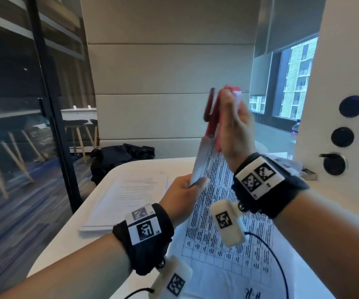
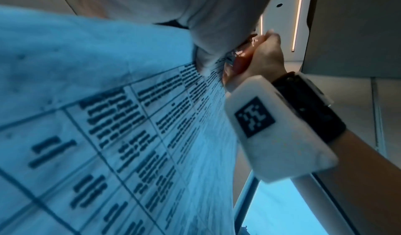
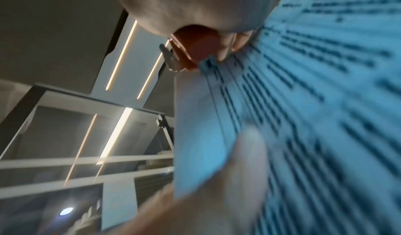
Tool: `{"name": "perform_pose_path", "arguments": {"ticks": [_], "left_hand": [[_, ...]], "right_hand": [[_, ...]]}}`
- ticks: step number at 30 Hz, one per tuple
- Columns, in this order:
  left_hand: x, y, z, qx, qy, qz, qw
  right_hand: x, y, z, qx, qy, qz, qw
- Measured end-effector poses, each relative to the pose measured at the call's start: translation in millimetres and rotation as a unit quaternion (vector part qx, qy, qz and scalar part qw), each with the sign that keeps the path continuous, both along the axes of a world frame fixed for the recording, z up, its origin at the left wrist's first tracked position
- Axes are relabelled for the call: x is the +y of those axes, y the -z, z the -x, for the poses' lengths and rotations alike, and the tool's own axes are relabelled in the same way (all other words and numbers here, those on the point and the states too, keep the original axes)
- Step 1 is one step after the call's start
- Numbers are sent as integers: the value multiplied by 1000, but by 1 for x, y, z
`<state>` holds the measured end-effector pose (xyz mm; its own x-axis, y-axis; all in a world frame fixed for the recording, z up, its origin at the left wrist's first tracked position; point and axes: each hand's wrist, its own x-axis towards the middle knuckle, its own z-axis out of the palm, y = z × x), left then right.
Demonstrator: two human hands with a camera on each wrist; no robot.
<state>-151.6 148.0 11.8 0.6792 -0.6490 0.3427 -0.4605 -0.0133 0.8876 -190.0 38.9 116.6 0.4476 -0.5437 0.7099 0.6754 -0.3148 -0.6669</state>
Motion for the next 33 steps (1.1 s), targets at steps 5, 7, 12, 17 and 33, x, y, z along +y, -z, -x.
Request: {"name": "perform_pose_path", "arguments": {"ticks": [5,7,12,17,33], "left_hand": [[20,-15,-20,18,-51,-16,998],[33,-24,-50,-11,-112,-25,993],[68,-54,-125,-28,-235,-49,970],[93,-70,-190,-28,-331,-173,927],[87,33,-299,6,-341,-427,838]], "right_hand": [[-69,-2,7,170,193,-18,966],[-92,14,14,296,249,41,921],[-108,68,37,525,176,191,810],[-93,112,50,655,97,346,665],[-57,142,44,718,-35,422,552]]}}
